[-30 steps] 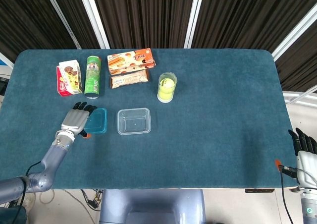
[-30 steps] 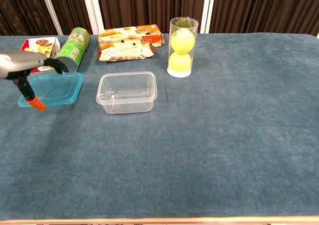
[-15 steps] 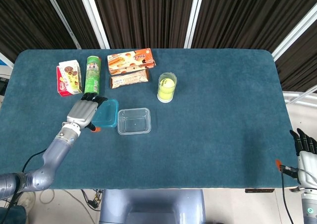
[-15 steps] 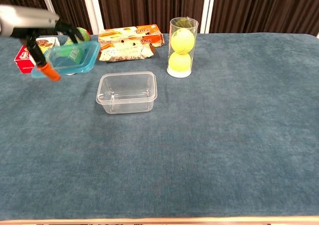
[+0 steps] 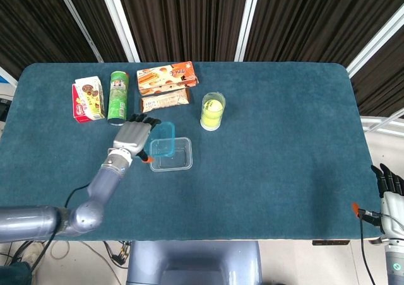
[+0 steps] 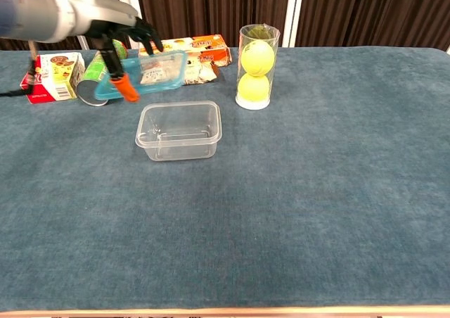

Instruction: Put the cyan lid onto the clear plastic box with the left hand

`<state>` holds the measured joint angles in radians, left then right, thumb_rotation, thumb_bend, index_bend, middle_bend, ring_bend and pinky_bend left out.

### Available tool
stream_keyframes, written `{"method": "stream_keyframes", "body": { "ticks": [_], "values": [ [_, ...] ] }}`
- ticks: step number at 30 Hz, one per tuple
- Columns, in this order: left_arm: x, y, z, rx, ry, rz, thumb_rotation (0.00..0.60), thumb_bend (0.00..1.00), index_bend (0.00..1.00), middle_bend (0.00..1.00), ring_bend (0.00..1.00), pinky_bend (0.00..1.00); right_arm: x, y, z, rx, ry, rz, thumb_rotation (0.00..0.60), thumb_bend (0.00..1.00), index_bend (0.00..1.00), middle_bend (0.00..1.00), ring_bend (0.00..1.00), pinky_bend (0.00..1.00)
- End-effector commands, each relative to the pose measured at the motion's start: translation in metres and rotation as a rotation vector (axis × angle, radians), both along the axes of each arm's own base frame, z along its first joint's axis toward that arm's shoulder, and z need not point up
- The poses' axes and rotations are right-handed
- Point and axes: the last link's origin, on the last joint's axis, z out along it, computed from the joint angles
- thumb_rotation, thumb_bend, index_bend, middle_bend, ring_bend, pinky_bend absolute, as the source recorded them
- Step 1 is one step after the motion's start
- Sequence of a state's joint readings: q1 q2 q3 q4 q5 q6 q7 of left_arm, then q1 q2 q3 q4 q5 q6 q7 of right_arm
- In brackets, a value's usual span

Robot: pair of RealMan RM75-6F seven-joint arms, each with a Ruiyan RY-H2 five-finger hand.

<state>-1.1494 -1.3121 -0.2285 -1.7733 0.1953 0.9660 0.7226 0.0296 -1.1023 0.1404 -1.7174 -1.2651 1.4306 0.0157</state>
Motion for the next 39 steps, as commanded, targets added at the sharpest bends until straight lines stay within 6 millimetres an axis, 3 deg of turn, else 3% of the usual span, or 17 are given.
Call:
{"method": "stream_keyframes", "body": {
  "ticks": [1,13,39],
  "values": [
    [0.014,0.003,-0.012,-0.002,-0.008,0.009,0.6,0.26,0.16,0.45,0.01,0.0,0.0,0.0,0.0,0.0,-0.005,-0.003,0.6,0.29,0.1,0.0,0.0,0.0],
    [0.032,-0.001,-0.042,-0.003,0.01,0.033,0.6,0.26,0.16,0.45,0.01,0.0,-0.001,-0.001,0.002,-0.006,-0.021,-0.012,0.6,0.29,0.1,0.0,0.0,0.0],
    [0.016,-0.01,-0.063,0.01,0.036,0.044,0.6,0.26,0.16,0.43,0.01,0.0,-0.001,-0.001,0.002,-0.004,-0.026,-0.016,0.6,0.29,0.1,0.0,0.0,0.0]
  ]
}}
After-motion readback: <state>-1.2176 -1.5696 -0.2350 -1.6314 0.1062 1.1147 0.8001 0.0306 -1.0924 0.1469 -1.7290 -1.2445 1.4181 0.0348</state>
